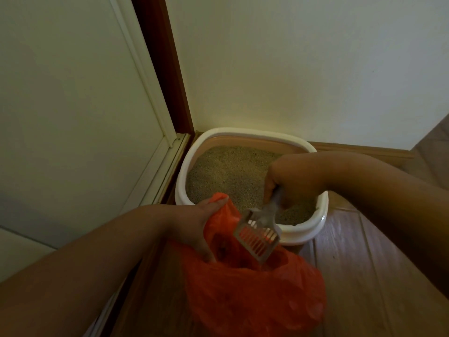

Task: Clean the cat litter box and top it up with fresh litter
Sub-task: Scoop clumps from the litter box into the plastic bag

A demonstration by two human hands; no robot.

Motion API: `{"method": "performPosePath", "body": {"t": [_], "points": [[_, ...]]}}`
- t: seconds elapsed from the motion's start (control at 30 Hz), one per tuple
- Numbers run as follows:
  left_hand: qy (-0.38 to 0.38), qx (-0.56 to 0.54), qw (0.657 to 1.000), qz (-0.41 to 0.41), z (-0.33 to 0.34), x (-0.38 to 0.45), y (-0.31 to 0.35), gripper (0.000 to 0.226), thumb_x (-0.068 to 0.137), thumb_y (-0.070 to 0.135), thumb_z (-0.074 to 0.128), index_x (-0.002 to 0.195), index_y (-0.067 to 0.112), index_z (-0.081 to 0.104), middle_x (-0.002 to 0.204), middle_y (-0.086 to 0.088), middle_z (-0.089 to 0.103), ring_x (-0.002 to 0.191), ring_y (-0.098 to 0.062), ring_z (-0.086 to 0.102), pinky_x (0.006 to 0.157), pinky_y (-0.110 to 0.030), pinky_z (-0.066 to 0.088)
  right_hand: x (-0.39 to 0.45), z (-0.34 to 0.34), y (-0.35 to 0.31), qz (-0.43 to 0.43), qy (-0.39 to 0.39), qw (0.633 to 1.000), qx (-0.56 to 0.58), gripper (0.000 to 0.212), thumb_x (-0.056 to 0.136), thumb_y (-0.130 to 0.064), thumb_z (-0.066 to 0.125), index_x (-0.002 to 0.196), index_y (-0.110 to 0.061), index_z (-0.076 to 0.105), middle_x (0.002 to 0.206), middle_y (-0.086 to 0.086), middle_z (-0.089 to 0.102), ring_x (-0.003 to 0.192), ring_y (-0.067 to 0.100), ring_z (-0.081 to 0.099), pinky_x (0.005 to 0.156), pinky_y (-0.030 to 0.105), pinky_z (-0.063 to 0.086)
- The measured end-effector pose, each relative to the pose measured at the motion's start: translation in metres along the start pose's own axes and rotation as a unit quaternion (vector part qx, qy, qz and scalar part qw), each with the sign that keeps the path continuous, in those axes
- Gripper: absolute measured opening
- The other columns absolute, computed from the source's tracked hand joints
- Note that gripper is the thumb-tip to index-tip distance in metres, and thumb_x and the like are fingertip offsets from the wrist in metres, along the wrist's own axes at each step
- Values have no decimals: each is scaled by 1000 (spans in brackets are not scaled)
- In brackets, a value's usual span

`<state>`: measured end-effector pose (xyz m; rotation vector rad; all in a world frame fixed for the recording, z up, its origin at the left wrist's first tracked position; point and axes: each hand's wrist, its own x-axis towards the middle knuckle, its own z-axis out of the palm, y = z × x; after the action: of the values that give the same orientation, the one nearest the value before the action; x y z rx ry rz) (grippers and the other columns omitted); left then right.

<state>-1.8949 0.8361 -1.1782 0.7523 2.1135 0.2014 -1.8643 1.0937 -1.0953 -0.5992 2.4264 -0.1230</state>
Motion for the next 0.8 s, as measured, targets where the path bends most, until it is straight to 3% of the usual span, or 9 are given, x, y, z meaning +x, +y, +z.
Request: {"method": "performPosePath", "body": {"t": [0.1, 0.27, 0.53, 0.8], "points": [[2, 3, 1000, -1, -1, 0, -1, 146, 69, 39, 92, 152, 44, -27, 165, 13, -24, 155, -21, 6, 119, -38, 31, -1, 0, 7, 13, 24, 999, 40, 33, 87, -21, 74, 118, -34, 72, 104, -21, 69, 91, -2, 61, 78, 15, 46], [10, 3, 1000, -21, -3, -2, -3, 146, 68, 41, 92, 153, 42, -27, 166, 13, -22, 155, -23, 9, 119, -43, 34, -8, -6, 23, 47, 66, 992, 102, 33, 82, -20, 79, 108, -39, 74, 98, -21, 70, 89, -1, 63, 77, 20, 47], [5, 25, 998, -54, -2, -5, -7, 141, 74, 43, 87, 153, 36, -30, 165, 8, -26, 155, -25, 8, 120, -41, 31, -23, -14, 81, 118, 208, 943, 234, 23, 71, -25, 88, 90, -34, 79, 92, -13, 74, 95, 12, 65, 95, 41, 51], [27, 18, 999, -43, 0, 0, -8, 142, 71, 45, 89, 154, 38, -27, 166, 9, -24, 155, -24, 9, 120, -40, 30, -19, 17, 102, 98, 196, 918, 330, 30, 70, -15, 88, 94, -32, 80, 98, -14, 75, 96, 8, 67, 87, 26, 51]]}}
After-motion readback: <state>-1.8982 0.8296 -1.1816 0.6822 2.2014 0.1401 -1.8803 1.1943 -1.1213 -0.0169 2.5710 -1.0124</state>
